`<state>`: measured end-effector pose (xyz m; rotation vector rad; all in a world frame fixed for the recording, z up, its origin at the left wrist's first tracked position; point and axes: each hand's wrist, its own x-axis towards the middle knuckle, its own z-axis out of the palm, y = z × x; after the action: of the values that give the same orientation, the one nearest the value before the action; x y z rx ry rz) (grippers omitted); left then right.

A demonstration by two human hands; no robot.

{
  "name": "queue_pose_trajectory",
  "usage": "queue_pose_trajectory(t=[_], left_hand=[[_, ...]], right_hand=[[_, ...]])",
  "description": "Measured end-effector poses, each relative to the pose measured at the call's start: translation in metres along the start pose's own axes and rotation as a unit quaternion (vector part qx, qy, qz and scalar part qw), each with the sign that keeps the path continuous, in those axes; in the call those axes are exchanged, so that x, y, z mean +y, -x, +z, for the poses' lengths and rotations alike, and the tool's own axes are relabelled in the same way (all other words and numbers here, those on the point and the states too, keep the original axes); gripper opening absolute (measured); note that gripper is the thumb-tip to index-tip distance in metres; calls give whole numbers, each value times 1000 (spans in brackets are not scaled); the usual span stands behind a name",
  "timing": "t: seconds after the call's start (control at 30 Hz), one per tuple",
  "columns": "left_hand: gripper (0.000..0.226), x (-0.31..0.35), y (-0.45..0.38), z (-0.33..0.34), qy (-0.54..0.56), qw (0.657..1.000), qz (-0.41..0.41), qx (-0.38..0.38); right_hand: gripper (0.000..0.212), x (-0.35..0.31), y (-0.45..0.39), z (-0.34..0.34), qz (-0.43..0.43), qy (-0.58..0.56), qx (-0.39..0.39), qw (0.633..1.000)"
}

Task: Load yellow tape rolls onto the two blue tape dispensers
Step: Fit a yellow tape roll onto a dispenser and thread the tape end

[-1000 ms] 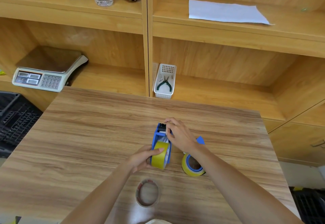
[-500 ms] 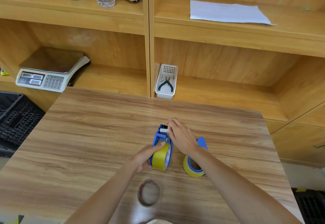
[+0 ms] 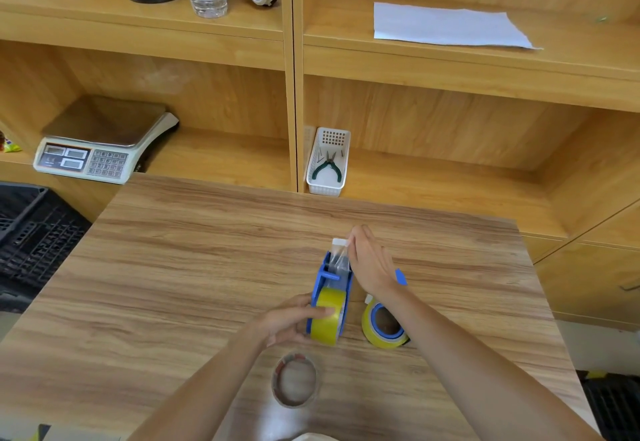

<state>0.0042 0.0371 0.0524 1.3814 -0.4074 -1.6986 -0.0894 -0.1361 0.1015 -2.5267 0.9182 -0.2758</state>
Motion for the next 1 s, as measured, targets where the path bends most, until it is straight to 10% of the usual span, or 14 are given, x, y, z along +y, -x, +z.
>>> queue_pose_trajectory(t=[0.2, 1.0], left_hand=[[59, 10, -3, 11, 23, 995, -13, 101], [46, 12, 6, 5, 35, 999, 26, 28]], right_hand=[[17, -5, -3, -2, -1, 14, 3, 1000], [16, 13, -20, -4, 114, -36, -5, 993]])
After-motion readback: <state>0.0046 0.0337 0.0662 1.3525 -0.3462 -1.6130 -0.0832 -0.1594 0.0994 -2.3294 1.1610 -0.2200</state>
